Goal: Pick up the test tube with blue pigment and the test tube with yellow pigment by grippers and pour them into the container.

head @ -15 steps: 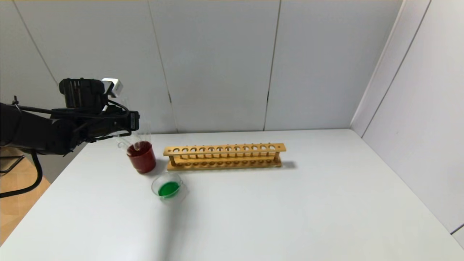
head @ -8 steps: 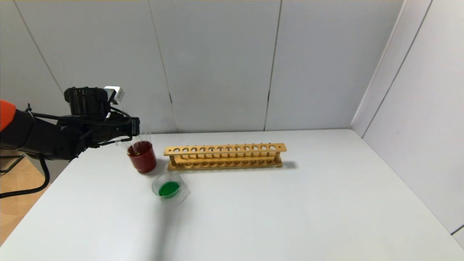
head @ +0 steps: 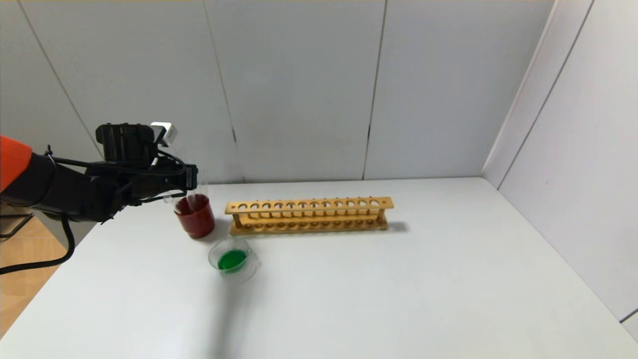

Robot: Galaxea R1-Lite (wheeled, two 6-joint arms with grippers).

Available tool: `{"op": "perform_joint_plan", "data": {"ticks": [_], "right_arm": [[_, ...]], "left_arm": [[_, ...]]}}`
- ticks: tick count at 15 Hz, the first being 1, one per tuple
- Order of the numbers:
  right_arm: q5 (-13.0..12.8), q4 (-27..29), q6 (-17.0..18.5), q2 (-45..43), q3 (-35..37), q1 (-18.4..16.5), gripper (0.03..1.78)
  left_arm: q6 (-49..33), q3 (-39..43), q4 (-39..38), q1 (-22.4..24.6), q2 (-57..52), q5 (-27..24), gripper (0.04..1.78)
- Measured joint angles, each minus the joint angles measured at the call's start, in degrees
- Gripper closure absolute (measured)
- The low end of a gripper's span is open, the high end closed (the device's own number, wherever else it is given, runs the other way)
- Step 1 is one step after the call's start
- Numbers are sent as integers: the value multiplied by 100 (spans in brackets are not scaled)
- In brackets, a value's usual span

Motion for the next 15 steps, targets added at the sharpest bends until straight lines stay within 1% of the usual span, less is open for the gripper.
{"op": "perform_joint_plan", "data": {"ticks": [3, 5, 7, 9, 11, 13, 15], "right_arm": [[0, 0, 0, 0, 0, 0, 6], [0, 0, 0, 0, 0, 0, 6], [0, 0, 0, 0, 0, 0, 6], [2, 0, 0, 0, 0, 0, 6], [2, 0, 0, 0, 0, 0, 6], [2, 0, 0, 0, 0, 0, 6], [2, 2, 0, 0, 0, 0, 6]], "left_arm": [[10, 20, 0, -20, -7, -16, 145], [7, 39, -2, -17, -18, -16, 132], [20, 94, 1, -22, -51, -16, 106], [22, 130, 4, -55, -127, -16, 71], [24, 169, 6, -88, -245, -24, 41], [29, 202, 11, -151, -422, -24, 20], [29, 205, 34, -193, -689, -16, 8]]}}
